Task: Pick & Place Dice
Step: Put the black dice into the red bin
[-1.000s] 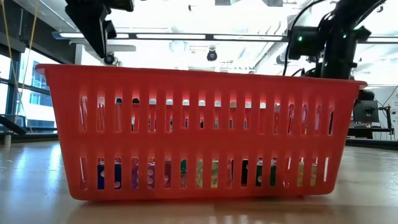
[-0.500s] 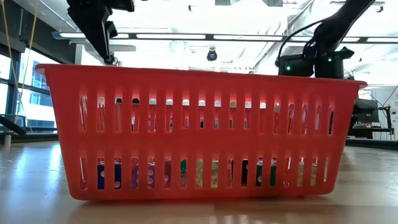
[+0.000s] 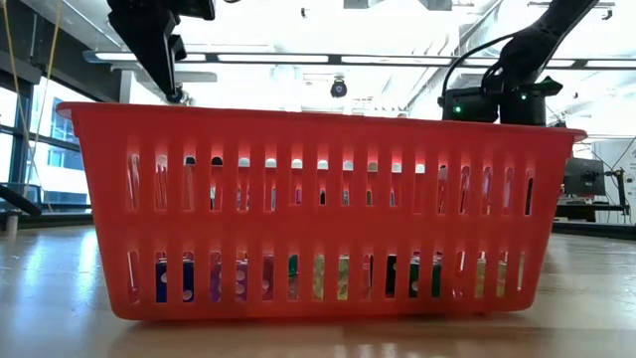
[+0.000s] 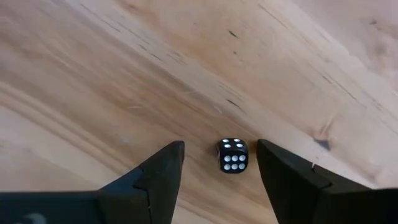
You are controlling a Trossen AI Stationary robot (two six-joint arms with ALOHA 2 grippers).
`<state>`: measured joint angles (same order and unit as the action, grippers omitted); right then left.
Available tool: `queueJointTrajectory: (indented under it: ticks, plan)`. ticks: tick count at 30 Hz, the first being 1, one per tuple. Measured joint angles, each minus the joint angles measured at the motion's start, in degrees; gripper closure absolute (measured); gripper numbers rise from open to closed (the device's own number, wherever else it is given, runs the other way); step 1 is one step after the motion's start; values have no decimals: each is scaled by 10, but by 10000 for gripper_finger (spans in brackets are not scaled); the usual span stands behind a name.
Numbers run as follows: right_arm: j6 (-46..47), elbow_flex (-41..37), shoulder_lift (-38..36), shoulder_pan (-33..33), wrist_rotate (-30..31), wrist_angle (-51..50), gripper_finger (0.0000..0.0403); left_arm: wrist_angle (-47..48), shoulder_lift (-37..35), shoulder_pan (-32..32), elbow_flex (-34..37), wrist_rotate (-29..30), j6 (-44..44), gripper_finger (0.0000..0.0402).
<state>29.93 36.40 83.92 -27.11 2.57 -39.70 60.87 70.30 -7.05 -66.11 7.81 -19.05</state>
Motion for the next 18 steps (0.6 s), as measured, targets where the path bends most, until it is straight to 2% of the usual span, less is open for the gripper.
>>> queueJointTrajectory:
  ticks: [4, 13, 18]
  plan:
    - [-18, 0, 0, 0, -2, 4, 233, -3, 0, 0, 6, 0, -11, 360]
    - [-17, 0, 1, 7, -4, 3, 370, -15, 0, -6, 26, -5, -20, 360]
    - [13, 2, 1, 38, 13, 1, 376, -15, 0, -21, 26, -3, -20, 360]
